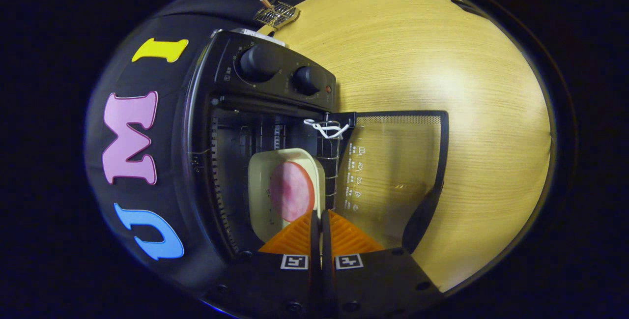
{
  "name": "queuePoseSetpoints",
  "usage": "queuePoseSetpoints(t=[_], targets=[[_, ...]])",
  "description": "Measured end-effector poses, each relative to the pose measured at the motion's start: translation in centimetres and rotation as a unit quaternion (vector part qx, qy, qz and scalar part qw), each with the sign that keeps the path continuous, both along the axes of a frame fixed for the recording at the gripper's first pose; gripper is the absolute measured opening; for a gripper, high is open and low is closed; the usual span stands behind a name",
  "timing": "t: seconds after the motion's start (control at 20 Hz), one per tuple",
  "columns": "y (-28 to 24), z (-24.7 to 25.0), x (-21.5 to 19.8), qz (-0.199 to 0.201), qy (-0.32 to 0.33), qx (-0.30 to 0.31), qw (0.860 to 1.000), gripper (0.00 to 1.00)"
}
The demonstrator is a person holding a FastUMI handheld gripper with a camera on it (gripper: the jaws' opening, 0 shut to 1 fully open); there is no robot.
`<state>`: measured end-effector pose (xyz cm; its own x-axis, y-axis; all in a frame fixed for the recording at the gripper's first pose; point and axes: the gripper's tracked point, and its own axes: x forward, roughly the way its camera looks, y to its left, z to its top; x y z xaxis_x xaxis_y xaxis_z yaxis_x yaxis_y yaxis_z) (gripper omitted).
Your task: Open the toaster oven, put the food inside, and close the toaster oven door.
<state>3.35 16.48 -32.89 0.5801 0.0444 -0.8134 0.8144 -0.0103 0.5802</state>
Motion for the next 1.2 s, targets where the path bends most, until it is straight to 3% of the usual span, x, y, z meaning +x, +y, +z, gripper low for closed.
queuePoseSetpoints(t=[0.25, 0.4, 0.45, 0.6, 0.65, 0.7, 0.75, 0.8, 1.2], targets=[[0.3, -0.2, 1.4, -0.029, -0.019, -0.002, 0.999, 0.08], [1.7, -0.3, 1.8, -0.015, -0.031, 0.028, 0.999, 0.12], [1.8, 0.2, 1.6, -0.008, -0.035, 0.028, 0.999, 0.26], [2.3, 1.2, 0.4, 0.028, -0.034, 0.026, 0.999, 0.43], [2.5, 1.5, -0.1, 0.049, -0.036, 0.027, 0.998, 0.60], [2.4, 2.1, -0.7, 0.066, -0.043, 0.025, 0.997, 0.67], [2.1, 2.8, -1.3, 0.088, -0.050, 0.020, 0.995, 0.89], [1.3, 3.1, -1.8, 0.105, -0.055, 0.006, 0.993, 0.96], [-3.6, 4.3, -5.7, 0.234, -0.065, -0.102, 0.965, 0.98]])
